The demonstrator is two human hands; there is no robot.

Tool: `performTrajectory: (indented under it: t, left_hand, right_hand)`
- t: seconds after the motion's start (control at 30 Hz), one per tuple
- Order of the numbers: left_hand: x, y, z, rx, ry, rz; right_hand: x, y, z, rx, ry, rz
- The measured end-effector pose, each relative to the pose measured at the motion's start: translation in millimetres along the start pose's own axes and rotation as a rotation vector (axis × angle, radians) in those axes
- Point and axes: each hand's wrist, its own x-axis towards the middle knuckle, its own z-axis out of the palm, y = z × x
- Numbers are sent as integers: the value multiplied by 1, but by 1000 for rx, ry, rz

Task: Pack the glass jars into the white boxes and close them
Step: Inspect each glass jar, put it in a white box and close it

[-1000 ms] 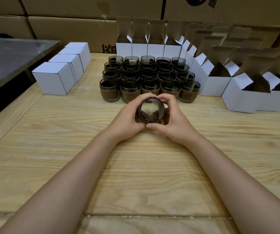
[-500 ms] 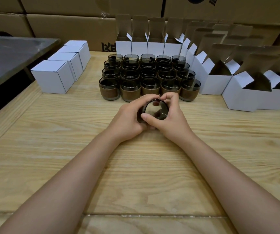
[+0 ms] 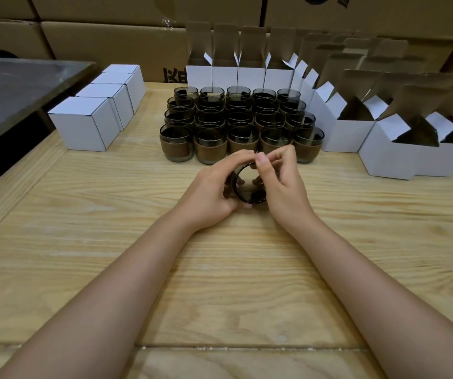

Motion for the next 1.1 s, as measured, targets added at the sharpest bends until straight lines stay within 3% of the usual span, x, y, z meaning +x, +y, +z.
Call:
performTrajectory:
  t: [0.43,0.63,0.83,1.1]
  left_hand:
    - [1,1,-4,-192,63,-102]
    - [1,-1,-5,-252,90,-132]
    - [1,-3,-4,-250,105,-140]
    - [1,-4,-3,-178,98,-134]
  right_hand:
    - [7,-3,-24,410,-305,109]
    - [8,-4,-29,442,-436,84]
    - [6,-2,-28,346,-438,68]
    - [4,0,-21,208,-311,43]
